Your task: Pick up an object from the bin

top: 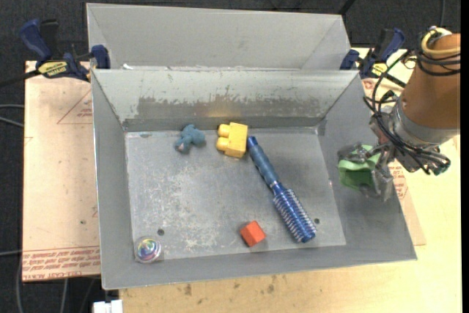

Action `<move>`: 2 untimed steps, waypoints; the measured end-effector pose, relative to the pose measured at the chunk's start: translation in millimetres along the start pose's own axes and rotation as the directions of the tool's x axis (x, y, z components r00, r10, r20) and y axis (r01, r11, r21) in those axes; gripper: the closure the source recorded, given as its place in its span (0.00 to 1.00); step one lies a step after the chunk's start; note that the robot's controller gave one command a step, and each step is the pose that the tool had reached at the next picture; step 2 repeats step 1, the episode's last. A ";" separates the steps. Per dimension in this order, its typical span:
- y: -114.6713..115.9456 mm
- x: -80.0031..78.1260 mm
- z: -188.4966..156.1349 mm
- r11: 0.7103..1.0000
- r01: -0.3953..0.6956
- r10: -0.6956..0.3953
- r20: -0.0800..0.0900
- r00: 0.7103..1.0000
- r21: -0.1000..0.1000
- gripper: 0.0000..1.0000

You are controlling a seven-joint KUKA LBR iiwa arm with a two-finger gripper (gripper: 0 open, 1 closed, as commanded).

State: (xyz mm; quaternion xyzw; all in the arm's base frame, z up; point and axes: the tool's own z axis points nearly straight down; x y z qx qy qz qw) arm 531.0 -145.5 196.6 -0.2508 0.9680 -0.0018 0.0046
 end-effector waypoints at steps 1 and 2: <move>-8.3 -12.8 -84.7 1.000 0.004 -0.004 0.002 1.000 0.002 1.00; -8.3 -12.8 -84.7 1.000 0.004 -0.004 0.002 1.000 0.002 1.00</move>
Offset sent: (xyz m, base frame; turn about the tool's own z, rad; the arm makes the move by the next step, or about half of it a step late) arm 0.0116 -0.0013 0.0802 -0.0065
